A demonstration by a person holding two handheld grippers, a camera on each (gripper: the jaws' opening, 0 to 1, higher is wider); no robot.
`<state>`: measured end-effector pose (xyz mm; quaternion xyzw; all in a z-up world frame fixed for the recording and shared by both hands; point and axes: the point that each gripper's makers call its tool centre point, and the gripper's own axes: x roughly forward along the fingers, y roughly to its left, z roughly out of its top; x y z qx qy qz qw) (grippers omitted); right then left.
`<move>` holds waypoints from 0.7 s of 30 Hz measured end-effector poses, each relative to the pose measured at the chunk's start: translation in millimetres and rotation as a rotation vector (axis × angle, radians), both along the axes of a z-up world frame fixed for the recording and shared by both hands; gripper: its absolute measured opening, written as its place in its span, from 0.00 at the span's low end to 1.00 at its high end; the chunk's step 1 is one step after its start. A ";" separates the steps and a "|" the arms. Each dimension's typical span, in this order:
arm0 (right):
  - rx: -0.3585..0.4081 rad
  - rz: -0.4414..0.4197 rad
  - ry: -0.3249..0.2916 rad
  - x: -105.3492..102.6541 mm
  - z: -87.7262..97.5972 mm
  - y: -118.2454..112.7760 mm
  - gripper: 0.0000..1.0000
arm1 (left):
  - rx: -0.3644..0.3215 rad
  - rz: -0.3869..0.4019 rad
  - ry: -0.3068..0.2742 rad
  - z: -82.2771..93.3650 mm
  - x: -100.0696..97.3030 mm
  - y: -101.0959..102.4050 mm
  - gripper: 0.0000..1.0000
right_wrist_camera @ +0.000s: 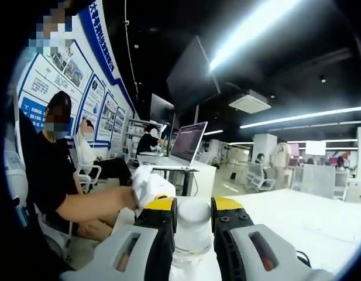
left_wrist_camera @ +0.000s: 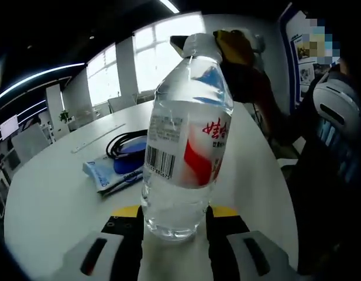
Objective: Arrange the tabletop items into an orderly group along one side of the table until the central work area is clear of visible clutter.
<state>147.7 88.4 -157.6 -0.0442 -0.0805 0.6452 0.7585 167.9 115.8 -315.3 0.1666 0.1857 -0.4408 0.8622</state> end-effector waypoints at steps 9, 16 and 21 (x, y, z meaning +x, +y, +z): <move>-0.032 0.047 -0.002 -1.0 1.5 13.3 0.20 | 0.006 -0.003 -0.007 0.4 -1.6 0.2 0.41; -0.053 0.102 0.010 -2.3 1.7 21.9 0.20 | 0.005 0.000 -0.008 1.0 -2.6 1.4 0.41; -0.070 0.149 0.063 -0.7 2.0 29.3 0.20 | 0.002 -0.012 -0.011 2.5 -4.5 -0.5 0.41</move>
